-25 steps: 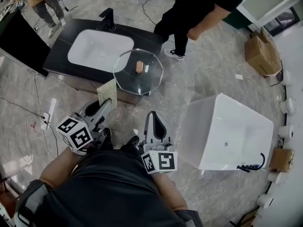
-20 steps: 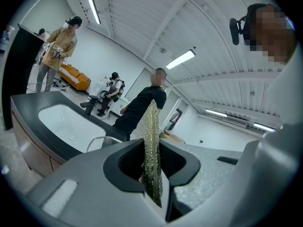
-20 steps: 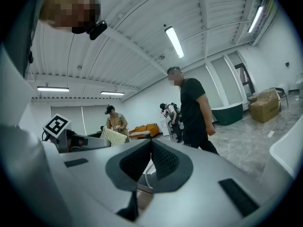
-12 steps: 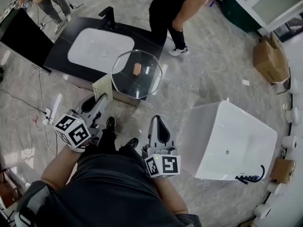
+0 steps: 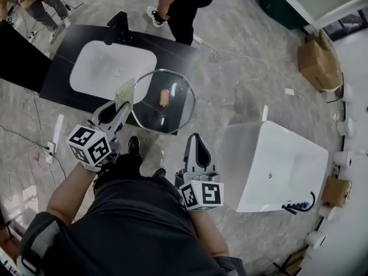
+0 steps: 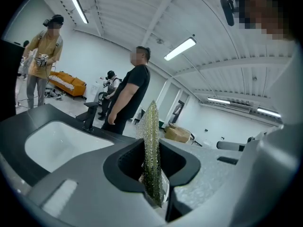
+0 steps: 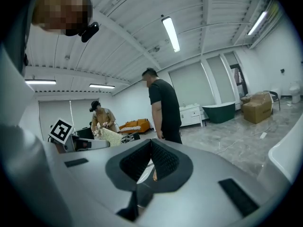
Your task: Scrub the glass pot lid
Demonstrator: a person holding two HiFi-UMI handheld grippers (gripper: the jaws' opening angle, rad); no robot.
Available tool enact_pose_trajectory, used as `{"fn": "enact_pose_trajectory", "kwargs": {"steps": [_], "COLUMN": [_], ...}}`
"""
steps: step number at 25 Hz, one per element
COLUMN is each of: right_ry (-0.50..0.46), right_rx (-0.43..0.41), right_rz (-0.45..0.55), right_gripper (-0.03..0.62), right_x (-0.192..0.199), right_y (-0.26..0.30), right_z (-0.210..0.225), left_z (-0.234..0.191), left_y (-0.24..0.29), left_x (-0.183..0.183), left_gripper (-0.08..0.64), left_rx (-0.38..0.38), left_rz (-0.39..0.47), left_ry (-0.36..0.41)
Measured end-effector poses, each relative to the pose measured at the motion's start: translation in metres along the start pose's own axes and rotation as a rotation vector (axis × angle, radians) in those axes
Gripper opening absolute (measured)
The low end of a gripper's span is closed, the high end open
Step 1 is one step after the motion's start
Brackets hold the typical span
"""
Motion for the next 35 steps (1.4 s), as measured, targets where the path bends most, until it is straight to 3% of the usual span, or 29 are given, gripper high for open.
{"fn": "enact_pose_trajectory", "kwargs": {"steps": [6, 14, 17, 23, 29, 35], "right_ry": [0.028, 0.034, 0.048, 0.095, 0.166, 0.225], "right_rx": [0.027, 0.043, 0.026, -0.007, -0.001, 0.052], "right_rz": [-0.033, -0.082, -0.077, -0.057, -0.072, -0.091], "right_gripper": [0.006, 0.006, 0.006, 0.008, 0.006, 0.007], "right_x": [0.0, -0.005, -0.006, -0.014, 0.001, 0.015], "right_y": [0.05, 0.089, 0.104, 0.116, 0.103, 0.081], "right_z": [-0.016, 0.008, 0.029, 0.083, 0.13, 0.174], "left_z": [-0.054, -0.092, -0.102, -0.106, -0.114, -0.111], "left_y": [0.032, 0.076, 0.106, 0.178, 0.234, 0.267], "left_x": [-0.02, -0.014, -0.004, 0.034, 0.065, 0.068], "left_gripper": [0.072, 0.072, 0.072, 0.072, 0.072, 0.072], "left_rx": [0.035, 0.026, 0.02, -0.064, -0.158, -0.186], "left_rz": [-0.065, -0.205, -0.301, -0.57, -0.773, -0.859], "left_ry": [-0.022, -0.161, -0.199, -0.182, -0.134, -0.163]}}
Point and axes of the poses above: the fingertips, and each gripper's own axes: y forward along the fingers, z to its right, x out of its underside, the point moved 3 cm from there along -y, backward along the fingers, and after that the axes turned 6 degrees about -z, right-handed, at the moved point
